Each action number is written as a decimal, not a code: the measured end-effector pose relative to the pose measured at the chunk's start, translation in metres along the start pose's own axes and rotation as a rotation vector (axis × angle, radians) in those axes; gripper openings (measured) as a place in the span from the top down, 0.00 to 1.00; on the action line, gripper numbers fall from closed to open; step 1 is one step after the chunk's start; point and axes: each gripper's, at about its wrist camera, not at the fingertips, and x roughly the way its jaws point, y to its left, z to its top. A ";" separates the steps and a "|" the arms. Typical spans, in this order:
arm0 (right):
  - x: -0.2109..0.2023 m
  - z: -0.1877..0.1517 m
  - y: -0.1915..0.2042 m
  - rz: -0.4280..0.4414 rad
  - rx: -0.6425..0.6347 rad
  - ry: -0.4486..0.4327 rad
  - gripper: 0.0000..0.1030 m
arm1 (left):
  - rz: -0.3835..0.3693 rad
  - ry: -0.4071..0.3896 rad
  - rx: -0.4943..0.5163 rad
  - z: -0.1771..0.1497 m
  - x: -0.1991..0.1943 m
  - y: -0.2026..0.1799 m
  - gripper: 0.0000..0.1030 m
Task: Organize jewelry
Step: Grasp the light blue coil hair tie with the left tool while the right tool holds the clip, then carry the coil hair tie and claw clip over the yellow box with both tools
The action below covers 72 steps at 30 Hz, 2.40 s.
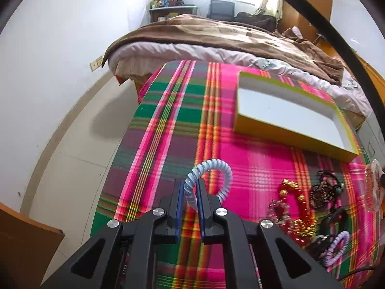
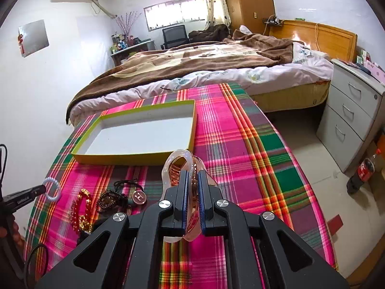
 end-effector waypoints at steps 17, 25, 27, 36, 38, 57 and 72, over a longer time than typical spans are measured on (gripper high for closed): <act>-0.003 0.021 0.013 0.031 -0.042 -0.041 0.93 | -0.062 -0.026 -0.005 0.021 -0.010 -0.009 0.89; 0.003 0.018 0.015 0.035 -0.042 -0.026 0.93 | -0.056 0.040 -0.012 0.002 0.013 0.009 0.37; 0.004 0.016 0.016 0.039 -0.045 -0.019 0.93 | -0.063 0.047 -0.022 0.003 0.018 0.010 0.37; 0.010 0.015 0.016 0.031 -0.048 -0.006 0.93 | -0.049 0.083 -0.016 0.008 0.045 -0.002 0.34; 0.012 0.014 0.016 0.032 -0.048 -0.002 0.93 | -0.047 0.071 -0.006 0.011 0.048 -0.004 0.34; 0.019 0.011 0.025 0.037 -0.058 0.014 0.93 | -0.047 0.018 -0.011 0.013 0.043 0.001 0.82; 0.020 0.012 0.025 0.042 -0.056 0.012 0.93 | -0.048 -0.018 -0.008 0.018 0.033 0.000 0.92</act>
